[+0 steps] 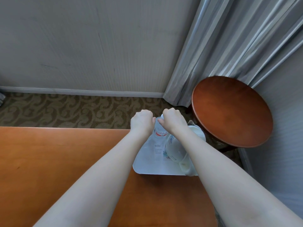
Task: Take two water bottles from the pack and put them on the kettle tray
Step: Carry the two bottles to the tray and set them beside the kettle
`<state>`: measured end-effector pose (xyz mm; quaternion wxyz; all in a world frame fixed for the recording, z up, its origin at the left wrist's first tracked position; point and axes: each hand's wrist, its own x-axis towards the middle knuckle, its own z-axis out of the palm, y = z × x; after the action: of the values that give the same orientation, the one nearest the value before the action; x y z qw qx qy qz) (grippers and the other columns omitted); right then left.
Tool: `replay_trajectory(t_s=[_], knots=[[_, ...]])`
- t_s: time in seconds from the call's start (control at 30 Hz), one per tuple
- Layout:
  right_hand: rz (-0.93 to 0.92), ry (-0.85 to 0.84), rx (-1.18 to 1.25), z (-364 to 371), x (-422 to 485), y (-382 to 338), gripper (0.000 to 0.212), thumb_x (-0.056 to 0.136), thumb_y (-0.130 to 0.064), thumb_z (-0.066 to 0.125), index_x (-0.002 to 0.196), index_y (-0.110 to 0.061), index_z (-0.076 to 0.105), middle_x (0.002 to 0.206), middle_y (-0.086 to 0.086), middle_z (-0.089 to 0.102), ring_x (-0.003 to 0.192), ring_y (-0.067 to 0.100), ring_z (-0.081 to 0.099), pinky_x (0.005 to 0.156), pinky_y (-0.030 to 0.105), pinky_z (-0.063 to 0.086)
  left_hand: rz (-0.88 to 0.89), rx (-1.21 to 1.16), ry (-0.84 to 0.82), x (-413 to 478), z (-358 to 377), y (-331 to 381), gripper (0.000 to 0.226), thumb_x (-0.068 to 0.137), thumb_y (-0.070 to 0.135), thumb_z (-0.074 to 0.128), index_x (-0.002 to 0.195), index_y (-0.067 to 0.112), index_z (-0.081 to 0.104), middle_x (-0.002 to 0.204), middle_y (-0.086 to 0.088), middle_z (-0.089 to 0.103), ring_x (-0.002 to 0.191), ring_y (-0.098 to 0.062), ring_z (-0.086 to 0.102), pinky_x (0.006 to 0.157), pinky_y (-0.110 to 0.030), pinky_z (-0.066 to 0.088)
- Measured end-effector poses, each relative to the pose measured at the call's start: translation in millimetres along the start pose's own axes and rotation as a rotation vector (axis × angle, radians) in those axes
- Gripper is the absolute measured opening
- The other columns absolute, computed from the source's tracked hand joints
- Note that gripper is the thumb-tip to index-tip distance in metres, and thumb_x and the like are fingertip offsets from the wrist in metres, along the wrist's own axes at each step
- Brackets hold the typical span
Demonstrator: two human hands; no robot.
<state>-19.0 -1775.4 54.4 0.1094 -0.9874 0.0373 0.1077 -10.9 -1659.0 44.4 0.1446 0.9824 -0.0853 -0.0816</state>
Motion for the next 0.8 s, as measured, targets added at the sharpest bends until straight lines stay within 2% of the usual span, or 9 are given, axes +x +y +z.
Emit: replay_trajectory(t_s=[0.13,0.27,0.43,0.53,0.63,0.7,0.8], knots=[[0.033,-0.006,0.026,0,1,-1,0.025,0.091,-0.028,0.057,0.093,-0.003,0.059,0.099,0.017,0.063,0.094,0.034,0.06,0.066,0.036,0.042,-0.011,0.019,-0.026,3,-1,-1,0.027,0.096,0.029,0.049,0.082,0.006,0.055,0.078,-0.007,0.048,0.074,-0.028,0.05,0.059,-0.033,0.038],[0.066,-0.026,0.041,-2,1,-2,0.032,0.09,-0.033,0.059,0.103,-0.004,0.058,0.104,0.015,0.063,0.096,0.032,0.059,0.066,0.036,0.042,-0.01,0.02,-0.052,4,-2,-2,0.03,0.095,0.03,0.051,0.074,0.009,0.048,0.064,-0.001,0.042,0.066,-0.025,0.05,0.057,-0.031,0.04],[0.095,-0.073,0.061,-3,-1,0,0.04,0.089,-0.038,0.059,0.108,-0.004,0.054,0.11,0.016,0.061,0.101,0.031,0.057,0.067,0.035,0.04,-0.029,-0.008,-0.076,4,-6,-2,0.029,0.094,0.033,0.052,0.076,0.01,0.047,0.074,-0.004,0.047,0.069,-0.024,0.05,0.057,-0.032,0.039],[0.126,-0.12,0.1,-7,-2,3,0.043,0.088,-0.041,0.059,0.107,-0.003,0.052,0.11,0.017,0.06,0.096,0.031,0.056,0.066,0.034,0.039,-0.033,0.002,-0.122,6,-9,-4,0.029,0.093,0.037,0.051,0.078,0.013,0.044,0.08,-0.004,0.046,0.073,-0.024,0.047,0.061,-0.032,0.039],[0.123,-0.166,0.116,-12,-5,7,0.046,0.087,-0.042,0.061,0.111,-0.004,0.05,0.114,0.016,0.059,0.089,0.026,0.052,0.066,0.033,0.04,0.002,0.097,-0.14,5,-13,-7,0.038,0.091,0.048,0.05,0.078,0.013,0.046,0.072,-0.001,0.044,0.07,-0.023,0.047,0.055,-0.029,0.035],[0.101,-0.185,0.098,-17,-8,9,0.054,0.087,-0.041,0.062,0.124,-0.007,0.044,0.12,0.015,0.058,0.097,0.028,0.056,0.069,0.034,0.045,0.041,0.186,-0.121,2,-17,-10,0.046,0.089,0.057,0.048,0.079,0.012,0.05,0.065,0.002,0.04,0.067,-0.021,0.047,0.05,-0.027,0.029],[0.058,-0.16,0.065,-26,-13,14,0.063,0.088,-0.044,0.059,0.135,-0.01,0.036,0.129,0.014,0.054,0.11,0.03,0.055,0.082,0.037,0.051,0.064,0.217,-0.11,-1,-23,-17,0.052,0.086,0.064,0.045,0.091,0.012,0.054,0.083,-0.001,0.051,0.078,-0.022,0.051,0.063,-0.031,0.035]])
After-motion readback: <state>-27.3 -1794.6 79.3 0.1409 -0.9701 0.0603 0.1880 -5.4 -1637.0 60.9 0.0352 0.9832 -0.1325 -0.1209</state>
